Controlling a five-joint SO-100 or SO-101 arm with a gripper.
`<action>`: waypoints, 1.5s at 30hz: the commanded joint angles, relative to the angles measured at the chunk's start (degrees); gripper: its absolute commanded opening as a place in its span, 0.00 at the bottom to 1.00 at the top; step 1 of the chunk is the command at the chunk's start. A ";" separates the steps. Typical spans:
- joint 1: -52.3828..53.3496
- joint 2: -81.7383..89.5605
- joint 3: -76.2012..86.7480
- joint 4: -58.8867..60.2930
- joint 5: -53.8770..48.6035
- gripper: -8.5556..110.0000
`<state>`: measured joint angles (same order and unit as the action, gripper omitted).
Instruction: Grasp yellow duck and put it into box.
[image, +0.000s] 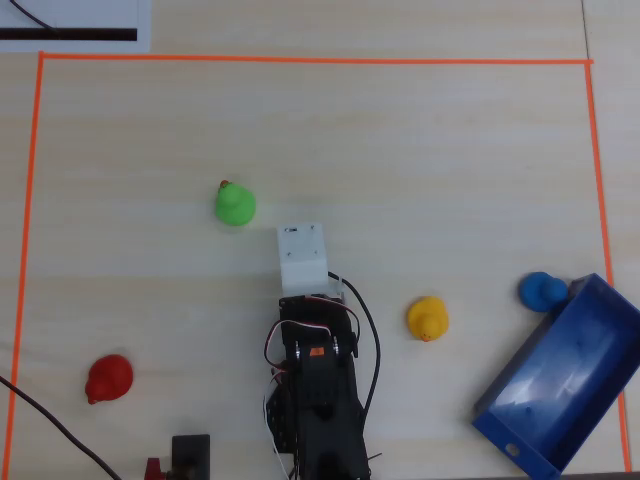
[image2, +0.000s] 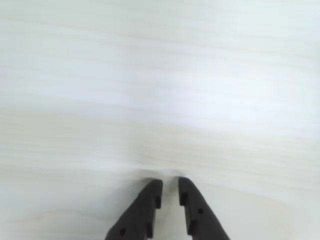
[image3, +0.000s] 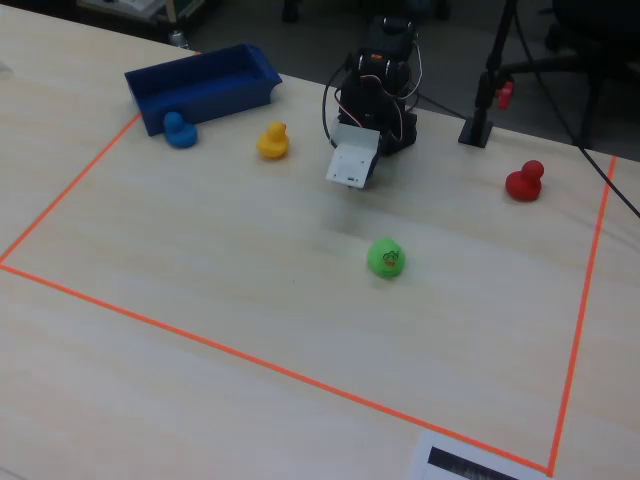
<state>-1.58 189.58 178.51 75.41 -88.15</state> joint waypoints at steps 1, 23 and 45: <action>0.26 0.18 -0.26 1.23 0.44 0.08; 2.02 0.18 -0.26 1.23 0.35 0.08; 16.44 -1.23 -4.92 -32.52 3.60 0.10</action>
<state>13.01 189.23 178.07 48.34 -85.96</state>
